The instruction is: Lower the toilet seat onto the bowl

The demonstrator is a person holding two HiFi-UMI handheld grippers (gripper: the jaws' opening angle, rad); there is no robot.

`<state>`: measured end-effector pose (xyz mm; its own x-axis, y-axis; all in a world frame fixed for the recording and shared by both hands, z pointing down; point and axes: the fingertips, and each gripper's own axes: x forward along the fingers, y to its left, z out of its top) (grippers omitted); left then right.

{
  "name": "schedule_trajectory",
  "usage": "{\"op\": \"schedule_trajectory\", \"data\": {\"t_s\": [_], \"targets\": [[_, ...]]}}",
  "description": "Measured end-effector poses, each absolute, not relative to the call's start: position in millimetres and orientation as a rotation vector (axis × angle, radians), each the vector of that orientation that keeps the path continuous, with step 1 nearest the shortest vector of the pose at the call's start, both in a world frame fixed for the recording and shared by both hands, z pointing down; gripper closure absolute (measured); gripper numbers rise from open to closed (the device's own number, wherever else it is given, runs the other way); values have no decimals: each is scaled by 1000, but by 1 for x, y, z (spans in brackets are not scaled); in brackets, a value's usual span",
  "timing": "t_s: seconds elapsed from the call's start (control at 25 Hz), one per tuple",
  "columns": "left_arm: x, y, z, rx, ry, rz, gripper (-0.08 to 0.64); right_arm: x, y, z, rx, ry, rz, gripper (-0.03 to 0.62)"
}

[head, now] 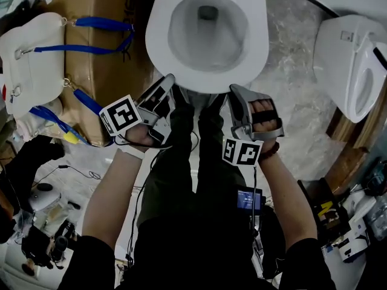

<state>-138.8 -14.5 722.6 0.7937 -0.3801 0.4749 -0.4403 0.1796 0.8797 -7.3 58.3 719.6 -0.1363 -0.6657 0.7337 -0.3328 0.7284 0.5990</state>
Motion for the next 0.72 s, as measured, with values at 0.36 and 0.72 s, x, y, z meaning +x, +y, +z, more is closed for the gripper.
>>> {"op": "schedule_trajectory", "data": {"t_s": [0.36, 0.72], "targets": [[-146, -1, 762, 1408, -735, 101, 474, -4, 75, 749, 863, -1813, -65, 491], [-151, 9, 797, 1385, -739, 122, 477, -12, 109, 797, 1030, -2002, 1526, 485]]}}
